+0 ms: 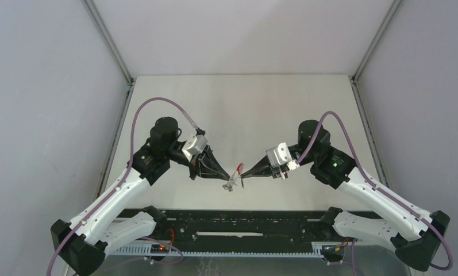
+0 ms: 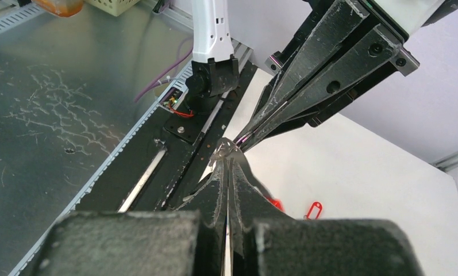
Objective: Put the keys on the keyring
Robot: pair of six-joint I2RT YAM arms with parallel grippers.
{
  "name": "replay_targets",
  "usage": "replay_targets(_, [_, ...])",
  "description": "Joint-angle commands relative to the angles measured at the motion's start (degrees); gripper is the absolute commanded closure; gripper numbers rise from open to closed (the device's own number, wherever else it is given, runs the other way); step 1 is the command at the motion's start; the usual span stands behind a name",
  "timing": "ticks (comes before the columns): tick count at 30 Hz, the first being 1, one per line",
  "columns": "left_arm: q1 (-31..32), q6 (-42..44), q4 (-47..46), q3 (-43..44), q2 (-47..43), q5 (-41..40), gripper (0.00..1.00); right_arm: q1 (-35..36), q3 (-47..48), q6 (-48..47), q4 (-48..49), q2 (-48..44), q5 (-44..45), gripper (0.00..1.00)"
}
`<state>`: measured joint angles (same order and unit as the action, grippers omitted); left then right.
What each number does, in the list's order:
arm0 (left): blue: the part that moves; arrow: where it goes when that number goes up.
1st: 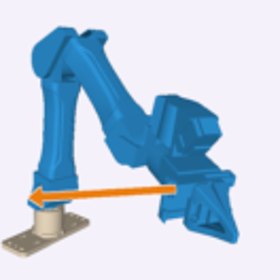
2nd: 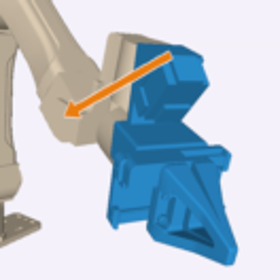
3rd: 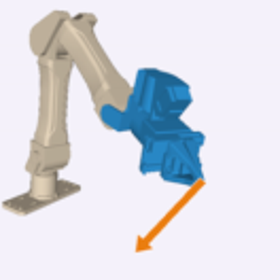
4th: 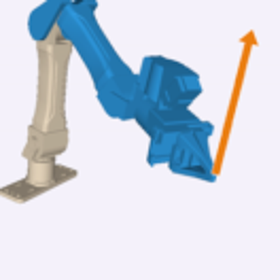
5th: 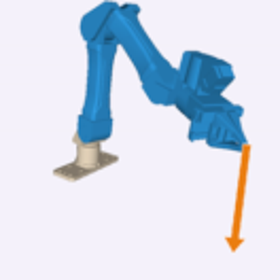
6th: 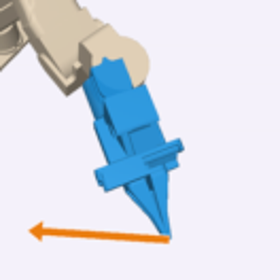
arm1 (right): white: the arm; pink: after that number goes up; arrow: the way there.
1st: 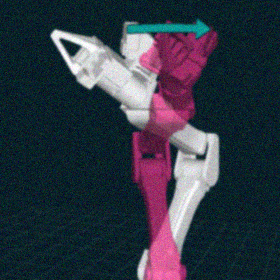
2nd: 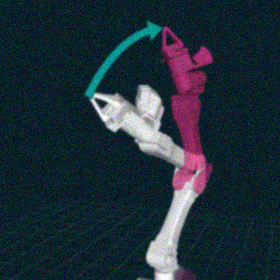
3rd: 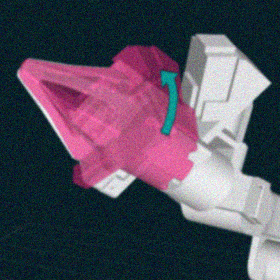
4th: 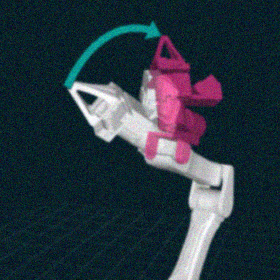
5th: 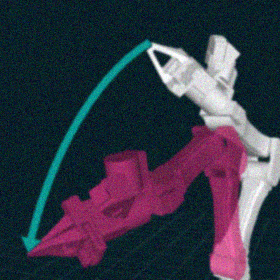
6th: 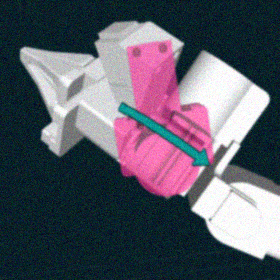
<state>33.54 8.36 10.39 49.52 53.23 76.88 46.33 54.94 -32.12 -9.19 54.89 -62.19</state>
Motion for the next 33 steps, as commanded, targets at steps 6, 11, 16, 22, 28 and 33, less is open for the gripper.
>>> replay_targets(6, [0.55,-1.94,-3.71,3.55,1.15,3.39,1.0,1.44,2.46,-1.27,5.43,1.62,-0.43,1.0])
replay_targets(11, [0.47,-2.12,-3.9,4.24,2.06,5.09,1.0,1.64,2.46,-1.02,6.29,1.92,-1.36,1.0])
replay_targets(16, [0.43,-2.18,-4.08,4.78,2.86,5.6,1.0,1.91,2.49,-1.16,6.18,2.25,-1.66,1.0])
replay_targets(22, [0.47,-2.29,-4.36,4.59,2.91,5.52,1.0,2.23,2.46,-0.5,7.18,2.49,-2.12,1.0])
replay_targets(28, [0.47,-2.3,-4.35,4.71,2.75,5.54,1.0,2.29,2.46,-0.32,7.54,2.65,-1.99,1.0])
replay_targets(33, [0.43,-2.3,-4.55,4.62,2.51,5.36,1.0,2.37,2.5,-0.11,7.99,2.91,-2.14,1.0])
